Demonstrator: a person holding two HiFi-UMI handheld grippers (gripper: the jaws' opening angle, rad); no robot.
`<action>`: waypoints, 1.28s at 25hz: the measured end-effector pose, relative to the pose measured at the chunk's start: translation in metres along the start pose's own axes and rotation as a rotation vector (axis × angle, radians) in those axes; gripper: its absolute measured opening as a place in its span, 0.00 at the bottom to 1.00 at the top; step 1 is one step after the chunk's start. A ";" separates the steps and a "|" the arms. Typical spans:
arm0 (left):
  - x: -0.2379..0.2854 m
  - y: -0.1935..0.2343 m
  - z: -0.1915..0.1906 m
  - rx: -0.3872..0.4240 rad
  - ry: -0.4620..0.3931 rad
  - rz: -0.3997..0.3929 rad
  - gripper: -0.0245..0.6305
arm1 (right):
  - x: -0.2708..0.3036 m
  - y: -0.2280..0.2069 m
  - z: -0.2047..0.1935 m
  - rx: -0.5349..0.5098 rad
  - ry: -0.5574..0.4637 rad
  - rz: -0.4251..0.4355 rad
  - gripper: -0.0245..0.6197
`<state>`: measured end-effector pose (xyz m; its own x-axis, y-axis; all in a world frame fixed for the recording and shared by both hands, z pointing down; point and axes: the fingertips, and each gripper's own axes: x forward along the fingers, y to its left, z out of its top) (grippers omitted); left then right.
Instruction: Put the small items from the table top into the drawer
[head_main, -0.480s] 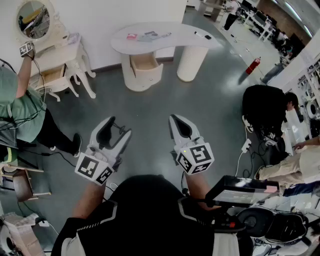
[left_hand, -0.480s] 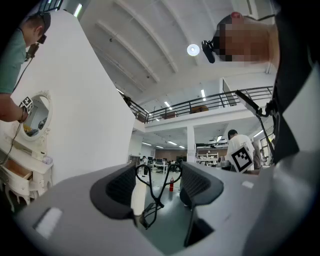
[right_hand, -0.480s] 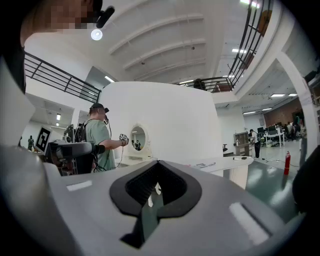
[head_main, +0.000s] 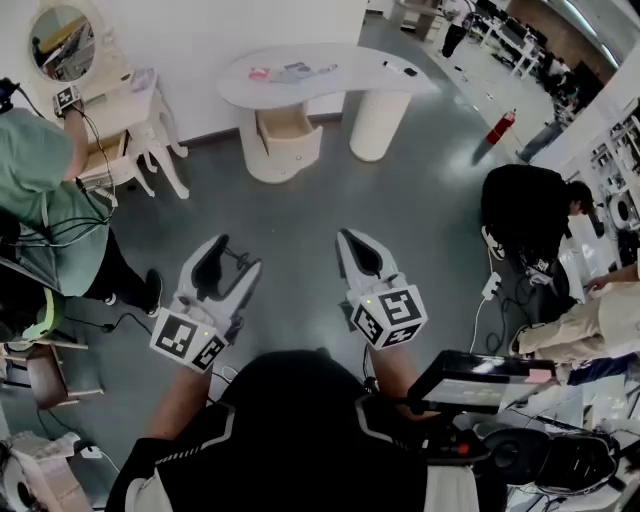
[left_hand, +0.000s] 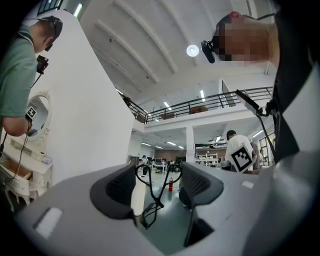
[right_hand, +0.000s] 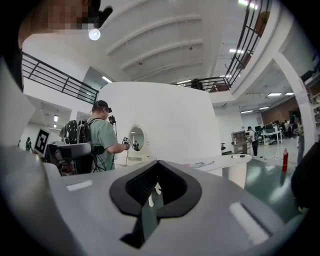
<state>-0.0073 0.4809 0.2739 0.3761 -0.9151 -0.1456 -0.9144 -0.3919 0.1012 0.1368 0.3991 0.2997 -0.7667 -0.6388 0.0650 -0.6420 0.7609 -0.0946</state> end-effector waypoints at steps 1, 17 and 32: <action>-0.001 0.000 0.000 -0.001 0.000 -0.001 0.47 | 0.000 0.002 0.000 0.010 -0.001 0.003 0.04; -0.043 0.024 -0.005 -0.039 -0.014 -0.044 0.47 | 0.003 0.054 -0.015 0.015 0.030 -0.017 0.04; -0.020 0.053 -0.007 -0.034 -0.029 -0.060 0.47 | 0.038 0.053 -0.015 0.019 0.002 0.034 0.04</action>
<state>-0.0624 0.4777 0.2888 0.4254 -0.8869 -0.1804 -0.8845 -0.4496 0.1248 0.0732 0.4169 0.3119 -0.7879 -0.6126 0.0634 -0.6155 0.7796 -0.1159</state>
